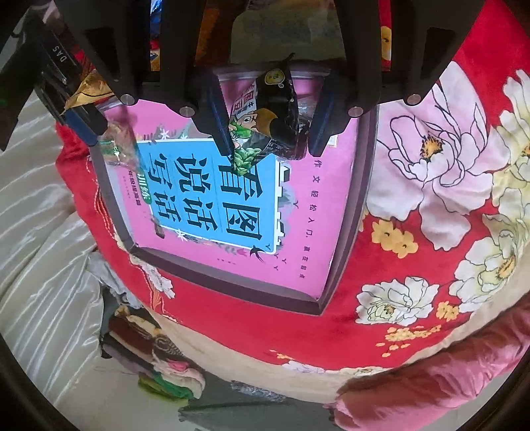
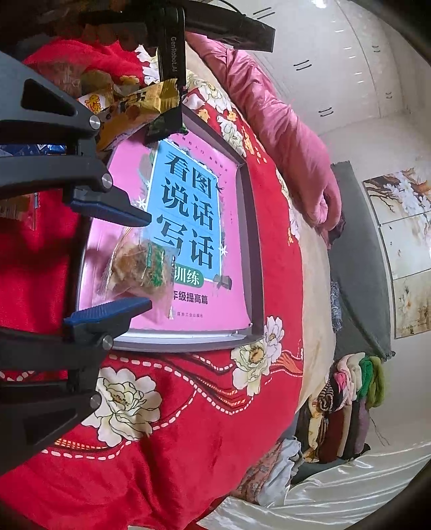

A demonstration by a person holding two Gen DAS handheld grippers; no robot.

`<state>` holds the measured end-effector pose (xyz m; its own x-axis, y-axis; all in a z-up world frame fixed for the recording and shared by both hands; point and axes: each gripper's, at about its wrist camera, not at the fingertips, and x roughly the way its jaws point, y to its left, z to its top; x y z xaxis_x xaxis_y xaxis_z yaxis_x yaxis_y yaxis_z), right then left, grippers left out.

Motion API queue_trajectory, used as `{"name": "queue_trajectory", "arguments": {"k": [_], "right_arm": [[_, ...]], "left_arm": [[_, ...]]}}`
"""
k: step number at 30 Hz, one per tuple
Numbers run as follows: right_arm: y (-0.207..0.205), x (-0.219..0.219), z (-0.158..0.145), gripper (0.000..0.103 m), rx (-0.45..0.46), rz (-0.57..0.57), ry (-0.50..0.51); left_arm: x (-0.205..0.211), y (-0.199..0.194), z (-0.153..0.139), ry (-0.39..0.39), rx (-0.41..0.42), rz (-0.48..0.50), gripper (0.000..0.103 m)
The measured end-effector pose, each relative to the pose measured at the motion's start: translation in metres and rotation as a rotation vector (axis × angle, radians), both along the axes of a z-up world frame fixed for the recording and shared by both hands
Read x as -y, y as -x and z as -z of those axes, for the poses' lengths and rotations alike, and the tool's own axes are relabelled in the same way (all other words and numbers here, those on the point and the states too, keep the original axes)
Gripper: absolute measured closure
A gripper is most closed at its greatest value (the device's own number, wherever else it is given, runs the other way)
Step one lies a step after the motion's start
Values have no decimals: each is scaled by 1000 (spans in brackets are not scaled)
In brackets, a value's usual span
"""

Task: Organize snacks
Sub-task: 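Release the candy packets in the tray with the left tool while the right tool withdraws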

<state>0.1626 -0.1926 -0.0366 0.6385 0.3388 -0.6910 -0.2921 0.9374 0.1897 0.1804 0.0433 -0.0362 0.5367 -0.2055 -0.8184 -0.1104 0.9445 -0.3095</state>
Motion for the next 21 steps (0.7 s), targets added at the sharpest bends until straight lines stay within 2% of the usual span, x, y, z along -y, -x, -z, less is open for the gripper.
{"name": "queue_trajectory", "arguments": {"k": [12, 21], "right_arm": [[0, 7, -5, 58, 10, 17, -29], [0, 8, -4, 57, 10, 23, -37]], "left_arm": [[-9, 4, -9, 23, 23, -6, 50], [-20, 24, -11, 14, 27, 12, 47]]}}
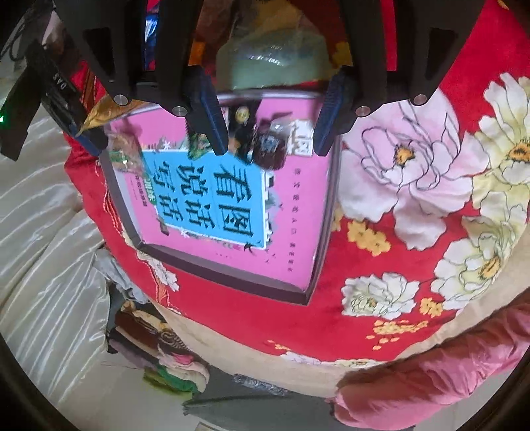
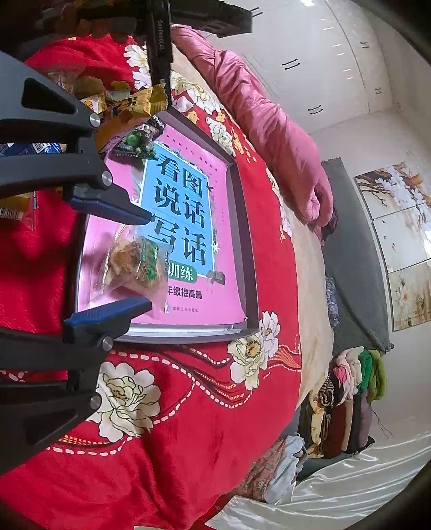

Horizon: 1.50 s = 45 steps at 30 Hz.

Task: Organize snacks
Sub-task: 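Release the candy packets in the tray with the left tool while the right tool withdraws, then move both tools back toward the remaining snack pile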

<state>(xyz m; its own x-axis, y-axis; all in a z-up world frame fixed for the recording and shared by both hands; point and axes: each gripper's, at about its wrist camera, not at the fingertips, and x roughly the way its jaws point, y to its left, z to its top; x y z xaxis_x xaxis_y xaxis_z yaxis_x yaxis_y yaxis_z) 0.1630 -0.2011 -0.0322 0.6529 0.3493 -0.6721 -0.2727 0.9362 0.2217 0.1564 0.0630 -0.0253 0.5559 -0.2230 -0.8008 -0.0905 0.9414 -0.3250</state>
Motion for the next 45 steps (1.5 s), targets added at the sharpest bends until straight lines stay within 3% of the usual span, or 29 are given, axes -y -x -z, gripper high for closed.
{"name": "queue_trajectory", "arguments": {"k": [4, 11, 14, 19, 29, 45], "right_arm": [[2, 0, -3, 53, 14, -2, -9], [8, 1, -13, 45, 53, -13, -42], [11, 1, -16, 44, 67, -15, -50], [17, 1, -24, 38, 95, -26, -64], [35, -9, -34, 34, 137, -78, -51], [54, -26, -36, 34, 132, -146, -28]], "left_arm": [[-1, 5, 2, 2, -4, 5, 46], [2, 13, -11, 12, 32, 17, 30], [6, 16, -19, 14, 52, 26, 28], [12, 26, -30, 13, 80, 48, 27], [25, 48, -43, -9, 116, 104, 26], [38, 74, -33, -24, 80, 166, 26]]}}
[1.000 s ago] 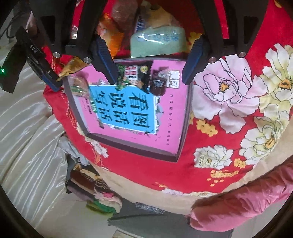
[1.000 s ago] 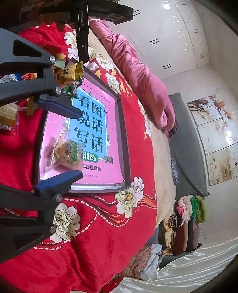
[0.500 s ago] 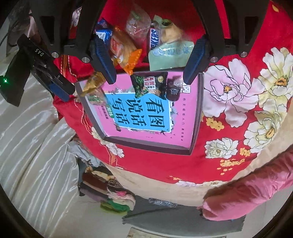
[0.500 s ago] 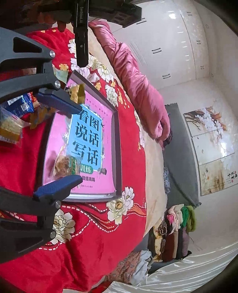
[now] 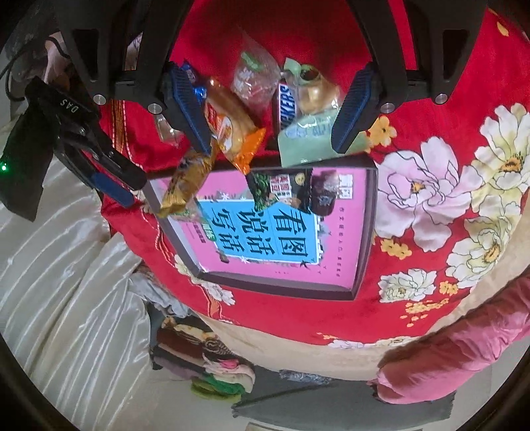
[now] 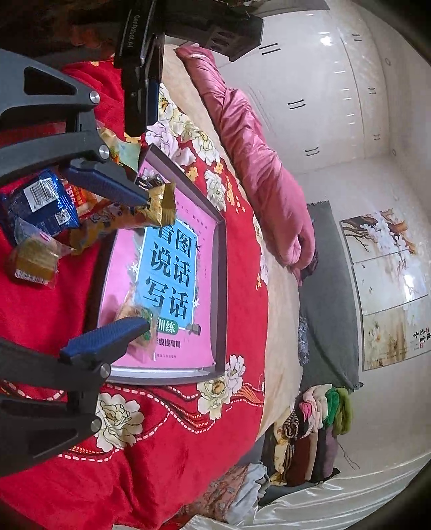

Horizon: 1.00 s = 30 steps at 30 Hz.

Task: Organize snacks
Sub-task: 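Move both tools back toward the remaining snack pile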

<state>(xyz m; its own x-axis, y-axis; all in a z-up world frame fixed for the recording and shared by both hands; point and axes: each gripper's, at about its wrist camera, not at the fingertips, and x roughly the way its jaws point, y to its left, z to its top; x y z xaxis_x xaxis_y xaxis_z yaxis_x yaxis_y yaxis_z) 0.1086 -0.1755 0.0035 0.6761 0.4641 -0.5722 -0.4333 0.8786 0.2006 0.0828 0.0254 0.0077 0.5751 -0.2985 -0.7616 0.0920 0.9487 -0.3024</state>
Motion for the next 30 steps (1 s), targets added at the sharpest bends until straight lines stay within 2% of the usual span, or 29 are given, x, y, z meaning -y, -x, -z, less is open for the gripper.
{"name": "queue_trajectory", "arguments": {"k": [9, 26, 30], "right_arm": [[3, -4, 2, 34, -10, -20, 6], [9, -21, 7, 34, -27, -83, 33], [10, -26, 9, 34, -38, -112, 32]], "left_arm": [[11, 12, 8, -28, -27, 37, 26], [24, 27, 20, -28, -63, 103, 26], [26, 30, 23, -22, -70, 118, 31]]}}
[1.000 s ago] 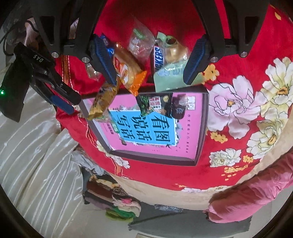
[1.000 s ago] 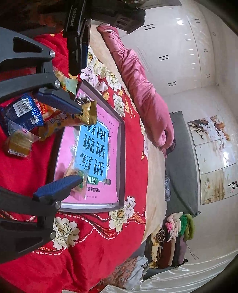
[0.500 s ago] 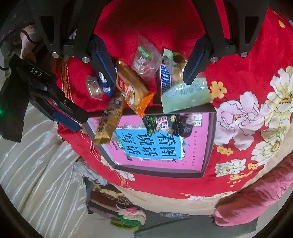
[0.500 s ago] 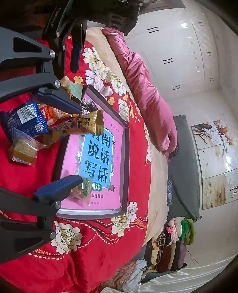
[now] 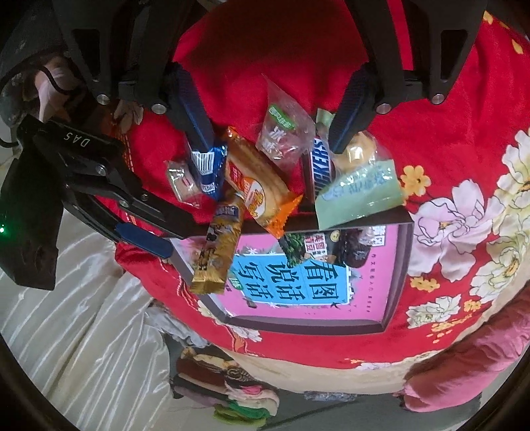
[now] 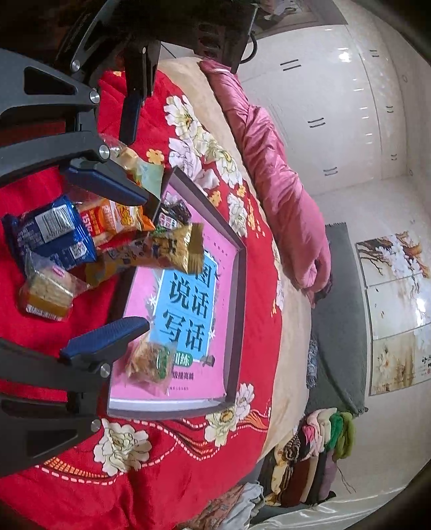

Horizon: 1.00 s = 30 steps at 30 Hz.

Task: Organize snacks
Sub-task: 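Move both tools back toward the remaining snack pile, then grasp the gold snack bar with the right tool while the left tool grasps a clear candy bag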

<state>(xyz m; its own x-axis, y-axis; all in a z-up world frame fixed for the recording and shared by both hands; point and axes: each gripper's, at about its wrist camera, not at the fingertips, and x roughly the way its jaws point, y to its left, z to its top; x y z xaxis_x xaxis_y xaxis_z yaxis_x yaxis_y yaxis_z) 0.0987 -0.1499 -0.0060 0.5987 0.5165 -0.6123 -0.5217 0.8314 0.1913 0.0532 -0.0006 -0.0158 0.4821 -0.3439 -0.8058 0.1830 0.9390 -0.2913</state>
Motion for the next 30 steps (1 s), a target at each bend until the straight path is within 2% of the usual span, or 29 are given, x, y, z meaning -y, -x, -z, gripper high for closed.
{"name": "queue_trajectory", "arguments": {"k": [6, 14, 21, 26, 30], "right_arm": [[-1, -8, 6, 34, -15, -28, 22], [-8, -14, 14, 39, -32, -29, 43], [-18, -20, 22, 53, -55, -35, 53], [-22, -30, 28, 63, -54, -55, 78], [-22, -36, 31, 77, -46, -59, 103]], "left_arm": [[2, -2, 10, 11, -28, 0, 40], [4, -5, 21, 15, -52, -9, 41], [4, -7, 29, 21, -68, -12, 42], [5, -11, 33, 23, -74, -19, 46], [5, -12, 34, 18, -68, -21, 52]]}}
